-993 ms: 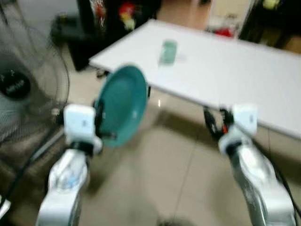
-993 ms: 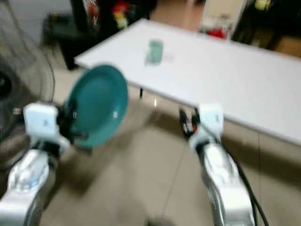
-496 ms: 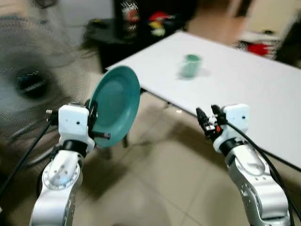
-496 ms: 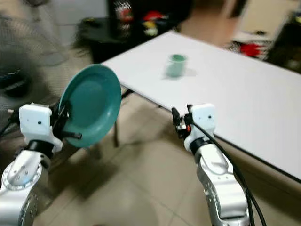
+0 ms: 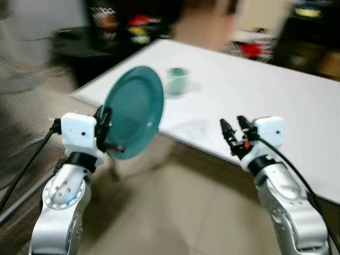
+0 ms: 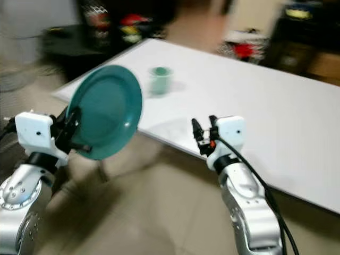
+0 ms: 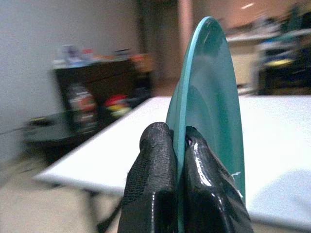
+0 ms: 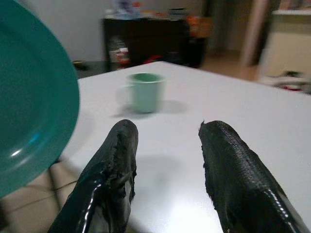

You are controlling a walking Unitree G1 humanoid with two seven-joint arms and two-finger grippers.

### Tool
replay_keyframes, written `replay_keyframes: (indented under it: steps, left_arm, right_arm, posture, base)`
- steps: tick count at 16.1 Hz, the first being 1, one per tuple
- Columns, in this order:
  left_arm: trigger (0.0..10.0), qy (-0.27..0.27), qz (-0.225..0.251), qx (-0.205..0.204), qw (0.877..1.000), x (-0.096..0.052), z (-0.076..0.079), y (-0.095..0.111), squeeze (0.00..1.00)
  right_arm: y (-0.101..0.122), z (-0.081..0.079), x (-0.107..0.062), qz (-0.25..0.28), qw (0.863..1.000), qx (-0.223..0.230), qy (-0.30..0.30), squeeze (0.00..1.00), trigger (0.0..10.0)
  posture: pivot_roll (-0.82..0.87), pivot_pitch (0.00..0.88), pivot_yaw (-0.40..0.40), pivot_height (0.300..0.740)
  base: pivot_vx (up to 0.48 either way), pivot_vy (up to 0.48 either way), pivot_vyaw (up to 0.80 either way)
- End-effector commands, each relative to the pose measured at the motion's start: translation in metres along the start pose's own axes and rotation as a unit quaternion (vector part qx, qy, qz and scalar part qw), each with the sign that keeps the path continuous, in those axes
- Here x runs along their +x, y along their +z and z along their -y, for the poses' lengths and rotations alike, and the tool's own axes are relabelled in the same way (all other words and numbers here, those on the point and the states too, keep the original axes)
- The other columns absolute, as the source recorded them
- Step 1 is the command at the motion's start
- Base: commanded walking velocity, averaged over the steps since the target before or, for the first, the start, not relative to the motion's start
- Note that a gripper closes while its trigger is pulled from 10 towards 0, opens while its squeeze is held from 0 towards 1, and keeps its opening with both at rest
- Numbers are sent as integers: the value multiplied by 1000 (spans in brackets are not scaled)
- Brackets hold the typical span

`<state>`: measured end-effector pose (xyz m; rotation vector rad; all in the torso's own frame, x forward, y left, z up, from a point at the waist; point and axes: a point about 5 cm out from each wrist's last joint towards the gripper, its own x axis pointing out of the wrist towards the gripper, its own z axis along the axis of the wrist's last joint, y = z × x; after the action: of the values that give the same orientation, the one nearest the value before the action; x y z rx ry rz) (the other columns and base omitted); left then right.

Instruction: Setting the table

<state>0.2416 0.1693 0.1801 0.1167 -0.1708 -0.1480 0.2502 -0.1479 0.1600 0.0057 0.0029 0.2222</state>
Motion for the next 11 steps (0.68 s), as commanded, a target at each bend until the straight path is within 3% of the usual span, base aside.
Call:
replay_keyframes:
  steps: [1,9,11]
  left_arm:
    - [10000,-26,26,-19,999,4,9,9,0]
    - [10000,-61,26,-33,997,6,9,10,0]
    - [10000,-72,22,-60,995,6,12,10,0]
  right_arm:
    - [2,6,-3,7,1000,-3,-8,0,10000]
    - [8,1,-6,24,999,24,17,0,10000]
    - [9,1,-7,28,999,29,21,0,10000]
  posture:
    - [27,0,-7,740]
    - [22,0,-2,740]
    - [22,0,0,740]
  base:
    - [428,0,0]
    - [434,0,-85]
    - [422,0,0]
